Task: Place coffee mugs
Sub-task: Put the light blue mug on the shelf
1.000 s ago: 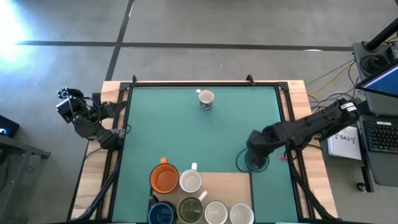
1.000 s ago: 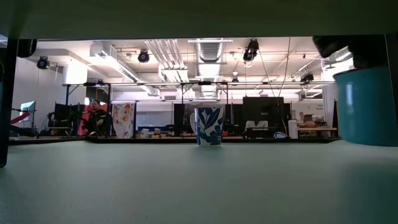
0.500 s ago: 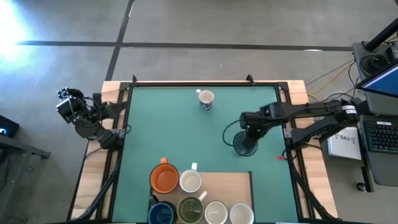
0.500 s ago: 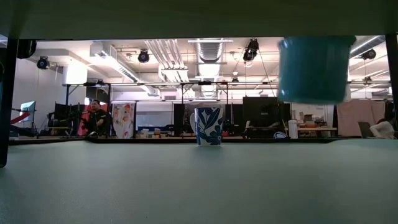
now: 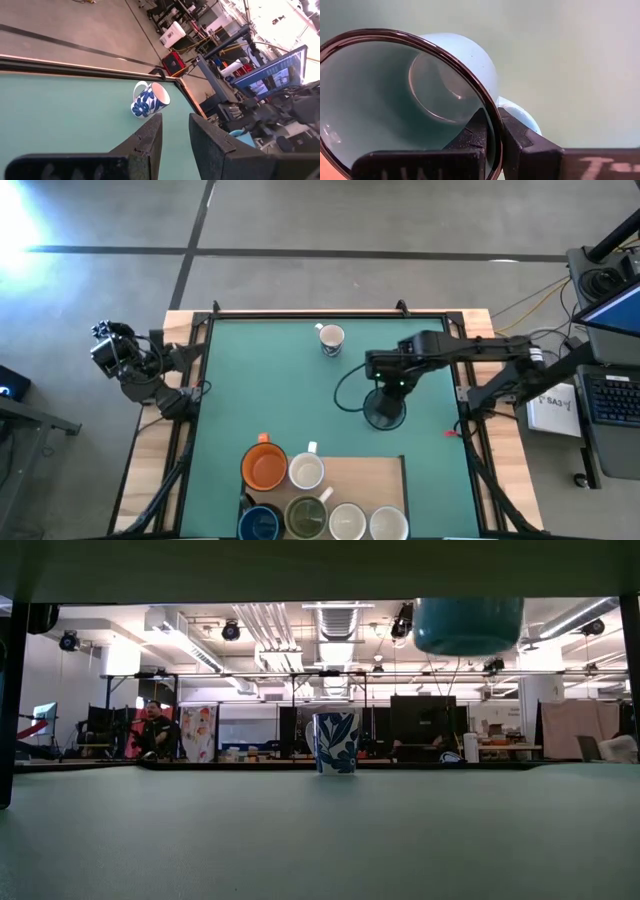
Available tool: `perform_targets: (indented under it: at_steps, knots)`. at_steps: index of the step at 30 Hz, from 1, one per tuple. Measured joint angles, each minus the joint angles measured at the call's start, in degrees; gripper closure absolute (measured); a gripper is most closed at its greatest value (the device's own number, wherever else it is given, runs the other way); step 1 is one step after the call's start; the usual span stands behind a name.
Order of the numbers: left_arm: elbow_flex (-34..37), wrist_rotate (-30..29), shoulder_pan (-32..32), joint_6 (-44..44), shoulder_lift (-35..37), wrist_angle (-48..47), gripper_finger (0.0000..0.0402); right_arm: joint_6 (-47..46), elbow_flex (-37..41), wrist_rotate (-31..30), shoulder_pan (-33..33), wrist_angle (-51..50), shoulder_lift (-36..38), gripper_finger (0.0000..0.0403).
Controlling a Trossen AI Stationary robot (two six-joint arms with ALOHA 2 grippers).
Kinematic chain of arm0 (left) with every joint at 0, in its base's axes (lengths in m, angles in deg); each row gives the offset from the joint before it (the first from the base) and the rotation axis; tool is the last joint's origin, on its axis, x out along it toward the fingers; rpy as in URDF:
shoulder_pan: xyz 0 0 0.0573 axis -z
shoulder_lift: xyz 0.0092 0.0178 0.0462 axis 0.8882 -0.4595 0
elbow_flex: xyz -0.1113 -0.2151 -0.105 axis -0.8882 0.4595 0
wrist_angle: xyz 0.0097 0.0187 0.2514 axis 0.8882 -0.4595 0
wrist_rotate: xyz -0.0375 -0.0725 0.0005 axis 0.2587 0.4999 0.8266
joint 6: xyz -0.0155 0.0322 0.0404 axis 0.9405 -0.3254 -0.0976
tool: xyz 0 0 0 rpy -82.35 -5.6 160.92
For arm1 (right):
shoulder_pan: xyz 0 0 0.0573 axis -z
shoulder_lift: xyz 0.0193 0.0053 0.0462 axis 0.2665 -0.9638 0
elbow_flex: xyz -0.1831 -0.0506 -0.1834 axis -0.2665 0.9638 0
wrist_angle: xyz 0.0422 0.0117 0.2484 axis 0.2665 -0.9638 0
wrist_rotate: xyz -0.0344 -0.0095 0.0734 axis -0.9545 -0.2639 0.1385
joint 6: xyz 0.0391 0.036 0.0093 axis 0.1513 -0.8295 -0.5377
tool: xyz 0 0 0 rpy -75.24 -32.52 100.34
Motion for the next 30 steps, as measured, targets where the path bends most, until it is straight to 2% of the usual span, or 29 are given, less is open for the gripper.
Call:
perform_targets:
  at_steps: [7,14,21,27,30]
  knots:
    - [0.01,-0.28,0.02,-0.76,0.05,0.03,0.0322,9.69,-8.26,3.75,-3.53,-0.43,-3.39,0.039]
    - [-1.48,-3.3,0.0,0.33,0.54,0.03,0.0322,15.72,-15.19,5.71,-7.67,-1.87,-7.36,0.039]
    - [-3.5,-3.41,0.0,-1.27,0.55,0.04,0.0322,15.94,-20.1,7.1,-10.52,-6.71,-13.46,0.039]
    - [-4.54,-3.45,0.01,-2.93,0.55,0.03,0.0322,13.97,-20.36,11.7,-12.07,-6.66,-14.97,0.039]
    - [-4.75,-3.53,0.02,-4.22,0.65,0.0,0.0322,12.55,-20.31,11.83,-12.91,-6.06,-14.81,0.039]
